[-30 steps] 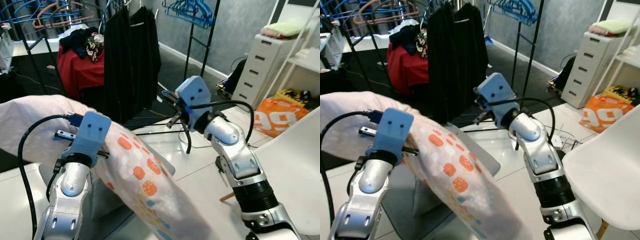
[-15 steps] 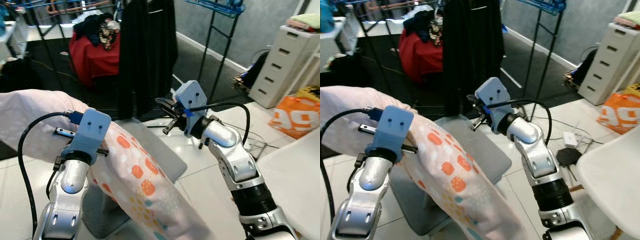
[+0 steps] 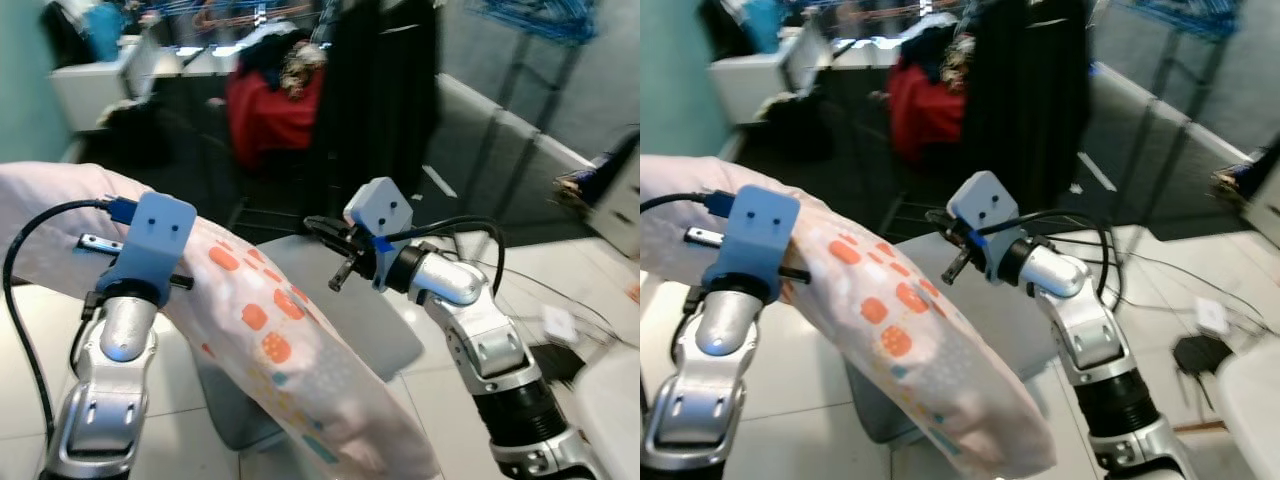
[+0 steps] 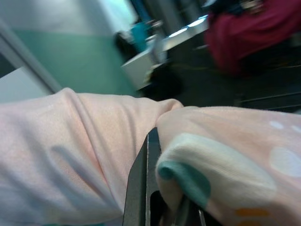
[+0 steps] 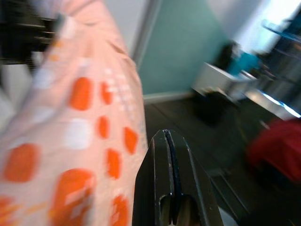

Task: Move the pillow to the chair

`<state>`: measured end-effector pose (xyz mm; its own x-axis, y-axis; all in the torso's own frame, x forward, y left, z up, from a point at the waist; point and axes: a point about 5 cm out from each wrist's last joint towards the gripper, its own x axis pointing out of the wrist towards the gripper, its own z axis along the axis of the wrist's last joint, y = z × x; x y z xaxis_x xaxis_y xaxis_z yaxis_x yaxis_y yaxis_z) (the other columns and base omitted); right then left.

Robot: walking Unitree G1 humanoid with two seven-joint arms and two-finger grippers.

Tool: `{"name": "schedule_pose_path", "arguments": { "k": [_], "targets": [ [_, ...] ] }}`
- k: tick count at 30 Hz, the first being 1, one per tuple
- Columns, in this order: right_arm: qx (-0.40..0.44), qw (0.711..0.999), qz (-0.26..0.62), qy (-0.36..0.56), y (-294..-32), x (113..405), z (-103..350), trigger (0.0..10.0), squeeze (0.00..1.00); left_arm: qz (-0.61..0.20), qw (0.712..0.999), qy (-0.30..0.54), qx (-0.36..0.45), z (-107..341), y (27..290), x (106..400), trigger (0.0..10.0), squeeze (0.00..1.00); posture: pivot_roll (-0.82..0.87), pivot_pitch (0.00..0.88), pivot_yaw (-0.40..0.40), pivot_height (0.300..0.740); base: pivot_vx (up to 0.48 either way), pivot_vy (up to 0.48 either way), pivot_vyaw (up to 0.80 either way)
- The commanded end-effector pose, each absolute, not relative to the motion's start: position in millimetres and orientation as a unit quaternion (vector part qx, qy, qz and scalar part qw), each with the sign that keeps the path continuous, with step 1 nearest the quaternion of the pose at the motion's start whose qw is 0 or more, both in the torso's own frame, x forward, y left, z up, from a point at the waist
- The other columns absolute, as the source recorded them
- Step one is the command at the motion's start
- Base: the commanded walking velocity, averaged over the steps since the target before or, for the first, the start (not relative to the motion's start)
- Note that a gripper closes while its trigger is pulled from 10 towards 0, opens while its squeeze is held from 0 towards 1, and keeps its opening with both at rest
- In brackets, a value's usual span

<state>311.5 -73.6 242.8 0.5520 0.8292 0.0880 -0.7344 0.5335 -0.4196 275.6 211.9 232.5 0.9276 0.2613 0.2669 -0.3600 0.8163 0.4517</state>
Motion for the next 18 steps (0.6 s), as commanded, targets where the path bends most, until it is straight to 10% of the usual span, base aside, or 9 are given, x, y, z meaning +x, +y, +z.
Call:
{"name": "schedule_pose_path", "arguments": {
  "k": [1, 18],
  "targets": [
    [-0.165, 0.864, 0.456, -0.134, -76.8, 310.4, 241.5, 10.0, 0.0, 0.184, 0.938, -0.129, 0.262, 246.0, 213.8, 271.4, 10.0, 0.0, -0.19, 0.038, -0.036, 0.699, 0.0, 0.0, 0.8],
    [-0.147, 0.867, 0.457, -0.133, -75.3, 310.0, 241.5, 10.0, 0.0, 0.134, 0.961, -0.103, 0.218, 231.3, 189.5, 277.0, 10.0, 0.0, -0.18, 0.03, -0.029, 0.699, 0.0, 0.0, 0.8]
  ]
}}
